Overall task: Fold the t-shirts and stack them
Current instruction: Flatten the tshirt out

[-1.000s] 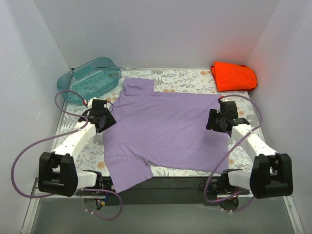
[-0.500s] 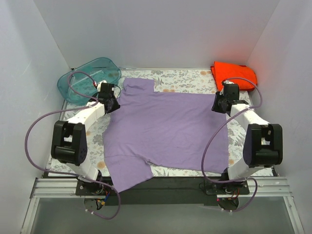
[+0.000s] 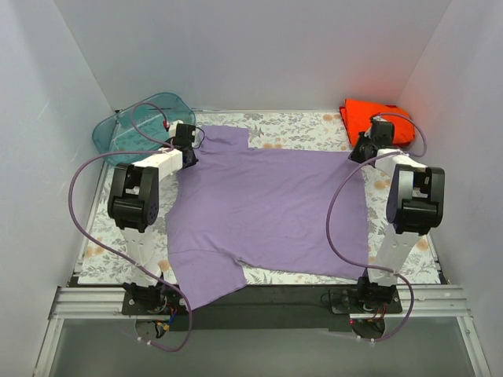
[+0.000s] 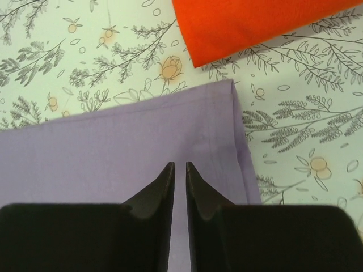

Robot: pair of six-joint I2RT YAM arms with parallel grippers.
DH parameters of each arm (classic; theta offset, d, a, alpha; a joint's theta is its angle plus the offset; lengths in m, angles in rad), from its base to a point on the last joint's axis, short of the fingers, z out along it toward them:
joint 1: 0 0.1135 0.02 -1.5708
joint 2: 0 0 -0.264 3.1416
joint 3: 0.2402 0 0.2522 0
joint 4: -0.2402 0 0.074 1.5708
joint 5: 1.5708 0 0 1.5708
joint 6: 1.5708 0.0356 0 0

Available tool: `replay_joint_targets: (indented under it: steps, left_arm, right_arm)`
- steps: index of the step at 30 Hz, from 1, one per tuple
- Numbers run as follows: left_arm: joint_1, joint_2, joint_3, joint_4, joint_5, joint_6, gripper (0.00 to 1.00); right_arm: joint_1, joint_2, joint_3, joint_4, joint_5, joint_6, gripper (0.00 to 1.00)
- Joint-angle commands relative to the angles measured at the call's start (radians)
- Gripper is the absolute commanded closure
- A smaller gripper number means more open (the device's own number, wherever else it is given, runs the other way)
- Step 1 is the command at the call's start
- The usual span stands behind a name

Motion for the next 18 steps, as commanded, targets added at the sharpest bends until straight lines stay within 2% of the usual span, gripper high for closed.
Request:
replay_joint_targets:
  steps: [1, 5, 10, 18]
  left_arm:
    - [0.0, -0.007, 0.007, 0.004, -0.073, 0.022, 0.82]
    - [0.001, 0.016, -0.004, -0.004, -0.089, 0.021, 0.82]
    - [0.006, 0.059, 0.013, -0.07, -0.107, -0.004, 0.82]
    - [0.006, 0.042, -0.024, -0.128, -0.115, -0.048, 0.82]
  right_arm:
    - [-0.044, 0.079, 0.048, 0.066, -0.052, 0.069, 0.8]
    - [-0.084, 0.144, 0.046, 0.056, -0.069, 0.132, 0.78]
    - [-0.145, 0.147, 0.003, 0.049, -0.093, 0.179, 0.75]
    - [-0.217, 0.139, -0.029, 0.049, -0.093, 0.204, 0.73]
